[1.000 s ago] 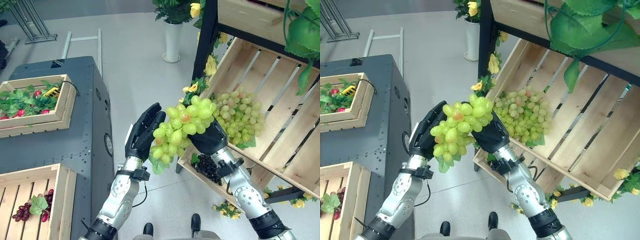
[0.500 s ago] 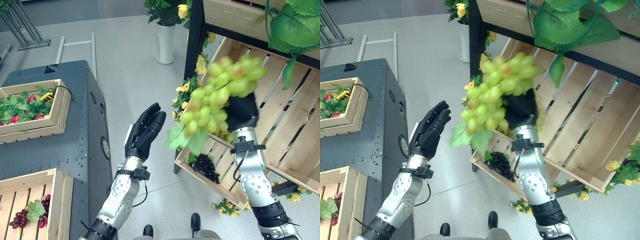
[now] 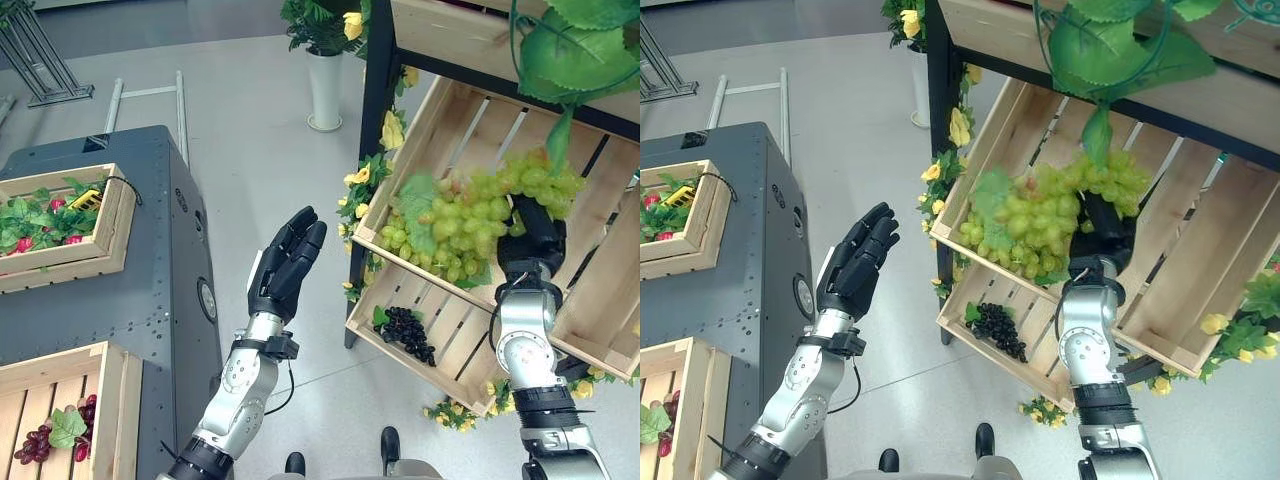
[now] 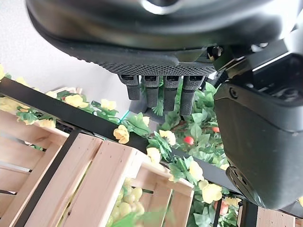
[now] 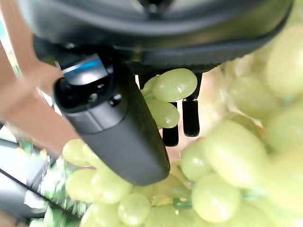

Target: Pick up the fruits from the basket on one side to the basket on the other side

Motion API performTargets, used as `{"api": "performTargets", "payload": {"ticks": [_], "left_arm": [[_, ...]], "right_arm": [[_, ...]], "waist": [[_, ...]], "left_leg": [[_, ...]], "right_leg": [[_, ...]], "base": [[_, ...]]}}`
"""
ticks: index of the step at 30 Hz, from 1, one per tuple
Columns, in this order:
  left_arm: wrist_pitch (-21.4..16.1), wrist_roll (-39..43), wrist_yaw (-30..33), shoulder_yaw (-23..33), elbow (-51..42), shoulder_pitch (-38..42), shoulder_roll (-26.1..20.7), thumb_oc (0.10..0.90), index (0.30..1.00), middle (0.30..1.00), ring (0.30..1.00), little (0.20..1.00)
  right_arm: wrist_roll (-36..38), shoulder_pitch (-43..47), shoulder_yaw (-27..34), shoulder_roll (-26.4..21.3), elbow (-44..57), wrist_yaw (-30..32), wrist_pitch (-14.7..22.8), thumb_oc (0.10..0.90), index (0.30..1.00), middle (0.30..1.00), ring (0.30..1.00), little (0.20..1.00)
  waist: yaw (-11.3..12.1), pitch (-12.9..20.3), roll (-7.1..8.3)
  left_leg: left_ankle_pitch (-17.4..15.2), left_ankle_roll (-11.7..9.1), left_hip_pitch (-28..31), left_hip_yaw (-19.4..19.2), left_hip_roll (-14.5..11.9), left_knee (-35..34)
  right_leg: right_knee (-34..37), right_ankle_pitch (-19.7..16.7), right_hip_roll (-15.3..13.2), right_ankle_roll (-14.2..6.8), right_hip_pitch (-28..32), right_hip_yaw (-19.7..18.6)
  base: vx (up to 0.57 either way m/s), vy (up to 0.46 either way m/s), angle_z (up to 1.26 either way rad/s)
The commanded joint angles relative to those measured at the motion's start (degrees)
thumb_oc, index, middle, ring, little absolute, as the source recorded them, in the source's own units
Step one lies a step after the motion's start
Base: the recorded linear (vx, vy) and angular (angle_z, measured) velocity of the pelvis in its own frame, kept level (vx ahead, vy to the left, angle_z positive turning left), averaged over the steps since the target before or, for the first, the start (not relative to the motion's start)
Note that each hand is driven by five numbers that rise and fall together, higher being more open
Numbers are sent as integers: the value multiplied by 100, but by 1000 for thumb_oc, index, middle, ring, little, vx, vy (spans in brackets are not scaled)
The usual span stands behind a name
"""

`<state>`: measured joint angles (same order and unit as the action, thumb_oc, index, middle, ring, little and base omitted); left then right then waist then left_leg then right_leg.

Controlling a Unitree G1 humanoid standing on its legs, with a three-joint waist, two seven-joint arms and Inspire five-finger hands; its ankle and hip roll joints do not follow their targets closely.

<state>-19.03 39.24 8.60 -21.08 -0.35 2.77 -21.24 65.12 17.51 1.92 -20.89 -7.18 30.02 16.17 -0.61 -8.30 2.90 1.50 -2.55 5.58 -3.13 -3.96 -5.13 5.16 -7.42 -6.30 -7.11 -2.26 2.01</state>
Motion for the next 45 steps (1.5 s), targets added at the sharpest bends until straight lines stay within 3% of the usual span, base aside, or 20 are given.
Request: {"api": "performTargets", "payload": {"ticks": [1,4,6,8,9,10,12,13,16,18,23,27,31,39,45], "left_arm": [[-433,85,-161,-28,-300,648,-215,800,900,900,900,900],[-375,118,-141,-28,-359,682,-279,800,900,900,900,900],[-347,114,-85,-81,-397,761,-333,800,900,900,900,900],[-291,77,-32,-82,-459,783,-330,800,900,900,900,900],[-249,76,9,-91,-501,815,-369,800,900,900,900,900],[-225,71,-13,-62,-501,821,-370,800,900,900,900,900],[-199,29,10,-48,-534,832,-373,800,900,900,900,900],[-138,13,-8,21,-559,849,-376,800,900,900,900,900],[-36,-22,3,118,-617,869,-383,800,900,900,900,900],[57,-70,-1,257,-666,852,-410,800,900,900,900,900],[174,-101,-5,448,-781,806,-504,800,900,900,900,900],[233,-123,47,538,-892,761,-560,800,900,900,900,900],[293,-126,47,601,-969,695,-590,800,900,900,900,900],[317,-137,46,681,-1055,610,-603,800,900,900,900,900],[309,-113,51,706,-1048,583,-618,800,900,900,900,900]], "right_arm": [[-1060,984,437,-765,-409,300,51,400,300,300,300,300],[-1675,1057,419,-1210,-1114,397,-104,400,300,300,300,300],[-2772,1194,181,-1810,-2040,376,-785,400,300,300,300,300],[-3366,1243,32,-2119,-2342,406,-975,400,300,300,300,300],[-4101,1294,-151,-2389,-2530,94,-1478,568,552,552,552,552],[-4208,1316,-288,-2599,-2611,-93,-1677,800,900,900,900,900],[-4343,1332,-422,-2844,-2626,-353,-1892,800,900,900,900,900],[-4661,1298,-541,-3005,-2533,-786,-2140,800,900,900,900,900],[-5391,1188,-713,-3226,-2266,-1268,-2469,800,900,900,900,900],[-6265,1026,-816,-3599,-1886,-1924,-2777,800,900,900,900,900],[-7524,886,-847,-4273,-1481,-2614,-2783,800,900,900,900,900],[-8244,799,-821,-4738,-1319,-2753,-2634,800,900,900,900,900],[-8454,698,-689,-4986,-1031,-2795,-2621,800,900,900,900,900],[-8895,504,-411,-5209,-655,-2837,-2734,800,900,900,900,900],[-8765,662,-245,-5258,-285,-2355,-2713,800,900,900,900,900]], "waist": [[75,566,-21],[99,555,3],[129,531,37],[140,510,48],[147,497,73],[147,486,88],[135,461,125],[119,442,160],[78,420,198],[10,391,235],[-67,367,288],[-115,346,319],[-155,356,331],[-223,372,340],[-253,379,317]], "left_leg": [[-280,134,-111,-19,-114,13],[-257,123,-123,11,-124,13],[-233,108,-130,48,-131,13],[-220,106,-137,73,-133,13],[-210,102,-147,84,-133,13],[-193,97,-146,80,-137,13],[-177,97,-152,77,-140,13],[-178,97,-152,71,-145,13],[-181,104,-144,47,-157,13],[-215,103,-101,-7,-180,13],[-205,97,-98,-73,-199,13],[-215,98,-86,-105,-207,13],[-217,106,-90,-115,-202,13],[-236,104,-78,-174,-206,13],[-260,104,-63,-195,-190,13]], "right_leg": [[-16,256,-213,-95,410,135],[-16,247,-206,-86,414,164],[-16,237,-205,-80,425,197],[-16,231,-206,-82,430,218],[-16,230,-200,-89,428,227],[-16,217,-204,-92,430,226],[-16,210,-196,-91,430,221],[-16,208,-193,-91,430,218],[-16,202,-178,-98,433,189],[-16,222,-152,-117,462,166],[-16,199,-119,-144,444,120],[-16,188,-90,-164,442,81],[-16,190,-74,-169,436,42],[-16,209,-67,-184,429,-6],[-16,228,-67,-194,434,-41]], "base": [[0,0,0],[0,0,0],[-4,-13,3],[-11,-21,9],[-11,-17,15],[-13,-17,15],[-14,-19,9],[-14,-25,10],[-3,-10,3],[3,-12,-2],[0,0,0],[0,0,0],[0,0,0],[-5,6,-8],[-3,7,-6]]}}
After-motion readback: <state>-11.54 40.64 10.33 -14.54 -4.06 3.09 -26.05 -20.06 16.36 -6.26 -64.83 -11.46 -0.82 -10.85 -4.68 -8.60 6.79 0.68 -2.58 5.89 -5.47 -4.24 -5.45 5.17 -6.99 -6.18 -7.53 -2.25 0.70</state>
